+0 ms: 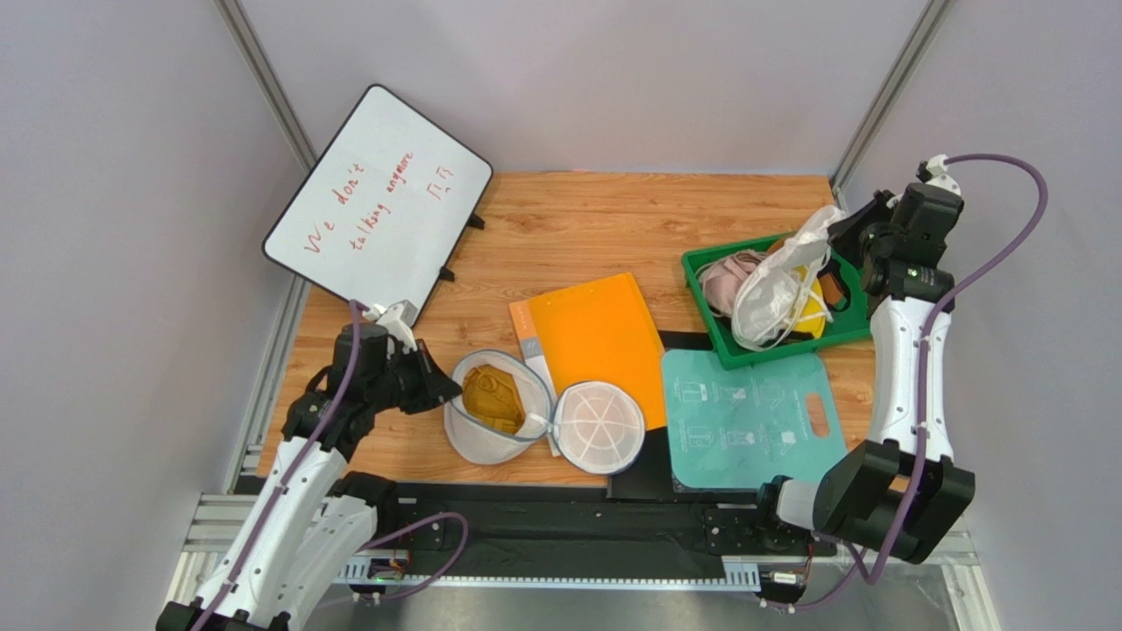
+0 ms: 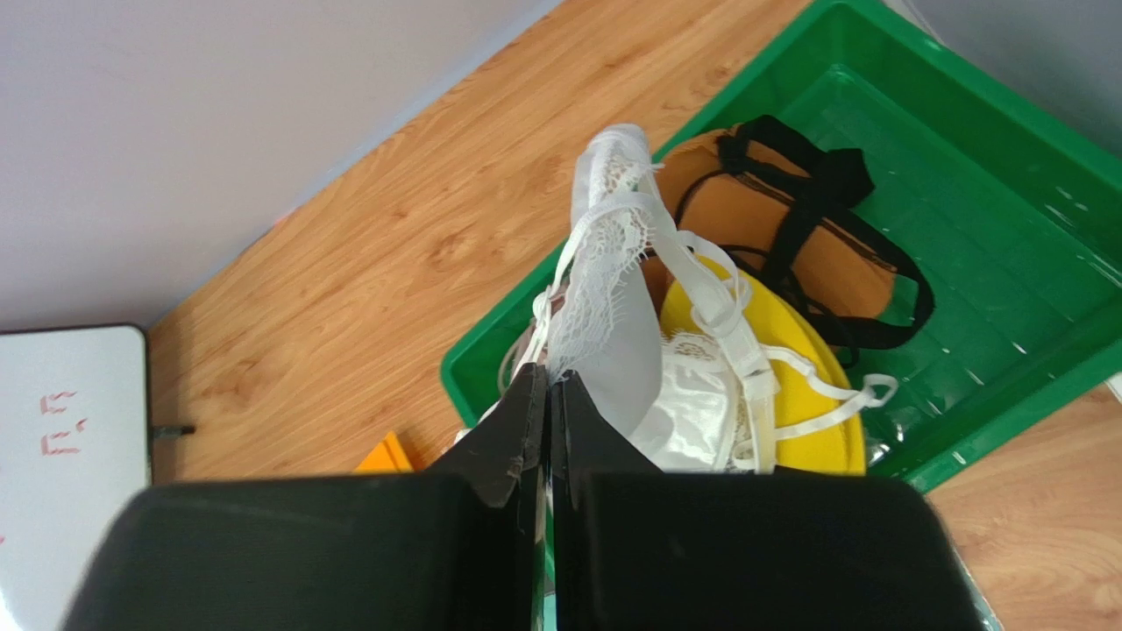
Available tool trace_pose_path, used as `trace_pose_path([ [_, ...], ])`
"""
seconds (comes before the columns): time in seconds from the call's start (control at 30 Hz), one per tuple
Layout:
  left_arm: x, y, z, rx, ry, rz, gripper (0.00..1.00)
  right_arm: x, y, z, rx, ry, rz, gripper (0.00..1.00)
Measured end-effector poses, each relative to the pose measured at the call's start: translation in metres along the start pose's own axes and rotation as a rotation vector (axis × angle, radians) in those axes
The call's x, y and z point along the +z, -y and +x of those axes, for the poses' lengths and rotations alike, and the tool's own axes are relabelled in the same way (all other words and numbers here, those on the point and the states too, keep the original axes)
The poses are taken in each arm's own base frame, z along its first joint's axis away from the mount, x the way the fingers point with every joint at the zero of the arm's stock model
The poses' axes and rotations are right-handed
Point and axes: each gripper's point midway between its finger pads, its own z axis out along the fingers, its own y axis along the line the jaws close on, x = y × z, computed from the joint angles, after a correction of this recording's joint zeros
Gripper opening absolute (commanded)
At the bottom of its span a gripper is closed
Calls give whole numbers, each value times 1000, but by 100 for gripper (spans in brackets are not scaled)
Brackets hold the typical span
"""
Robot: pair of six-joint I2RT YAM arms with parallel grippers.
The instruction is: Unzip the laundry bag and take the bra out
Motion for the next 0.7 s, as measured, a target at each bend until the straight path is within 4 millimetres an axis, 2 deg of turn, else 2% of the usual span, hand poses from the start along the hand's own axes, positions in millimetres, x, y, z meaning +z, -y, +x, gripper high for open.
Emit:
trace_pose_path([
  [0.37, 0, 0, 0, 3, -1, -1, 0, 43, 67, 14, 15, 4, 286, 0],
  [0.6, 2, -2, 1, -1, -11, -7, 0, 62, 97, 26, 9, -6, 402, 0],
  [0.67, 2, -2, 1, -2, -14, -8, 0, 65, 102, 31, 9, -18, 420, 5],
  [0.7, 2, -2, 1, -2, -14, -8, 0, 66, 104, 34, 8, -21, 426, 15],
])
